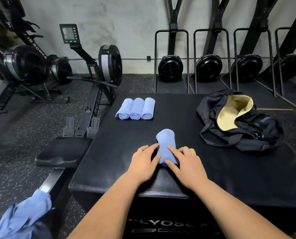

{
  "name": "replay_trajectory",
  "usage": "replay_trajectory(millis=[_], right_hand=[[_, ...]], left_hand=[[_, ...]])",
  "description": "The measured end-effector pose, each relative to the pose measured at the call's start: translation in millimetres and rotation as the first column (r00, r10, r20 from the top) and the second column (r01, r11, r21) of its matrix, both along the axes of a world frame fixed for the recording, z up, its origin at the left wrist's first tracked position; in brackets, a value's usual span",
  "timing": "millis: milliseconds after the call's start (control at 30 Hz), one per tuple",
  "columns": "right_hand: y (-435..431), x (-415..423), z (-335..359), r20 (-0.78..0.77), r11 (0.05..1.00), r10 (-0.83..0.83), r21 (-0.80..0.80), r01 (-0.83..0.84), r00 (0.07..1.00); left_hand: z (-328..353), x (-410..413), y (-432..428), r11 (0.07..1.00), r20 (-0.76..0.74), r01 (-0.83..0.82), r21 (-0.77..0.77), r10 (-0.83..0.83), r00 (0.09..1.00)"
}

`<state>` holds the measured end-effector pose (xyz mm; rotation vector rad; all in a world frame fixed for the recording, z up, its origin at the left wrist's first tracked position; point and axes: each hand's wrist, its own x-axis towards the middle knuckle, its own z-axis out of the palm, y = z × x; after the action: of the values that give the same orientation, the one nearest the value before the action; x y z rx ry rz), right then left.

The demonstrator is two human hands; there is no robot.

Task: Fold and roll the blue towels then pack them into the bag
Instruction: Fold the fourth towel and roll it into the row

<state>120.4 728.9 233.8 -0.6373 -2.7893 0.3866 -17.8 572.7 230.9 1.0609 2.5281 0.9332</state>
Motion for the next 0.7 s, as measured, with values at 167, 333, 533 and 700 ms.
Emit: replay_trajectory(millis=[167, 333, 533, 700], right_hand=[[7, -44, 0, 0.002, 0.994, -0.093, 0.065, 0.093, 0.996], [21, -94, 0, -0.003, 0.981, -0.164, 0.102, 0.163, 0.987], [46, -147, -4, 0.021, 0.966, -0.237, 0.107, 0.233, 0.971], [66, -183, -6, -0.007, 0.948, -0.286, 0.148, 0.284, 0.958]], left_hand=[[1, -30, 11, 1.000, -0.101, -0.024, -0.006, 0.024, 0.995], [-5, -66, 23, 0.997, -0.230, -0.048, -0.053, 0.034, 0.973], [-16, -101, 44, 0.968, -0.337, -0.133, -0.212, 0.055, 0.940], [-22, -97, 48, 0.956, -0.380, -0.214, -0.201, 0.126, 0.917]])
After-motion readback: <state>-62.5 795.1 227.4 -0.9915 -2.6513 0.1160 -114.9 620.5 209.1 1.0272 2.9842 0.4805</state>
